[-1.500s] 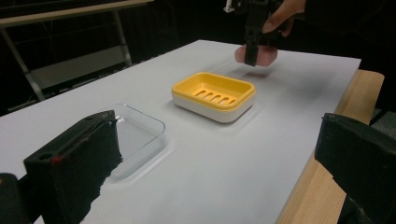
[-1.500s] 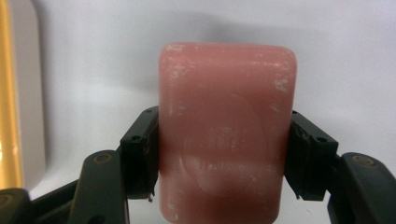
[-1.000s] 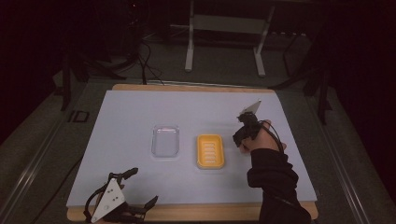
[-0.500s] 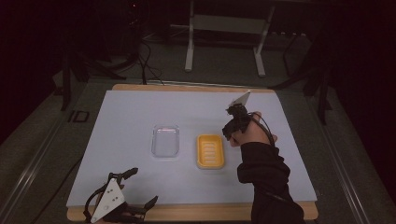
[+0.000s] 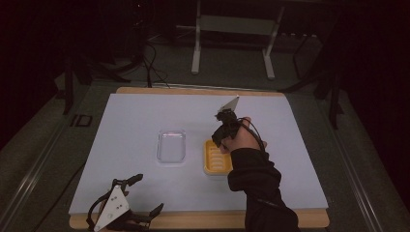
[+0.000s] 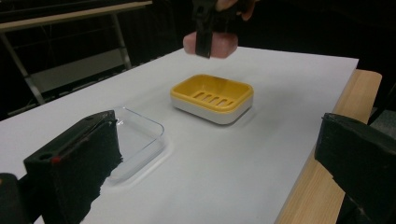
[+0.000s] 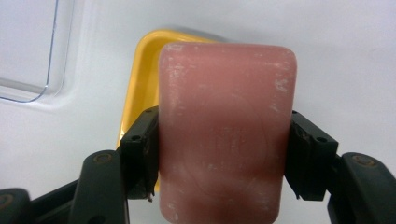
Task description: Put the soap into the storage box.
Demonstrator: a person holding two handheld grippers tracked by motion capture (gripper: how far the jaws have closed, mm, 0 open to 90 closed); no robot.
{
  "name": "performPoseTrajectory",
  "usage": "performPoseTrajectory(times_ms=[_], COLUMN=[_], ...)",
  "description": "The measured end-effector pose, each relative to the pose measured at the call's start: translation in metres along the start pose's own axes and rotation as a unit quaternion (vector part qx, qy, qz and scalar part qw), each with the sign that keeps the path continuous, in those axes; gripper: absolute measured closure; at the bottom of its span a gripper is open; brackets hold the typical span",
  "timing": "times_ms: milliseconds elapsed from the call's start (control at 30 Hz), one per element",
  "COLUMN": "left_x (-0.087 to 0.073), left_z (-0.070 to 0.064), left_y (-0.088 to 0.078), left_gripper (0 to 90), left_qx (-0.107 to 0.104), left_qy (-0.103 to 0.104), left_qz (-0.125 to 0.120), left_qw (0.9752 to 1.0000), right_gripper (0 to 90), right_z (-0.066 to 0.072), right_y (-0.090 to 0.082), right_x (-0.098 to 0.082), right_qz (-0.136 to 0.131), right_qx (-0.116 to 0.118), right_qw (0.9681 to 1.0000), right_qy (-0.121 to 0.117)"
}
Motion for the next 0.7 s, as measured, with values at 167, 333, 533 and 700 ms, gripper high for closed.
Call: performPoseTrajectory(times_ms=[167, 333, 533, 700], left_x=[0.0, 0.0, 0.0, 0.0], left_z=[0.0, 0.0, 0.0, 0.0], left_y=[0.0, 0.0, -0.001, -0.001], left_gripper=[0.6, 0.6, 0.6, 0.6], left_qx=[0.0, 0.0, -0.001, -0.001], left_qy=[-0.001, 0.0, 0.001, 0.001], left_qz=[-0.001, -0.001, 0.0, 0.0], left_qw=[1.0, 1.0, 1.0, 1.0], right_gripper=[37.3, 37.3, 37.3, 37.2], right_z=[0.006, 0.016, 0.022, 0.021], right_y=[0.015, 0.028, 0.043, 0.055], right_x=[-0.003, -0.006, -0.009, -0.014], right_qz=[0.007, 0.01, 0.011, 0.018], right_qx=[0.008, 0.013, 0.02, 0.025], right_qw=[0.9999, 0.9999, 0.9997, 0.9991], right_qy=[0.005, 0.003, 0.013, 0.028])
Point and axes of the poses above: each handheld gripper's, and its own axes: y roughly forward along the jaws, x roughly out of its top, z roughly to its left, the point moved 4 cm from there along y, roughly forward along the jaws, and after that the axes turned 3 degrees about y, right-handed, at the moved point
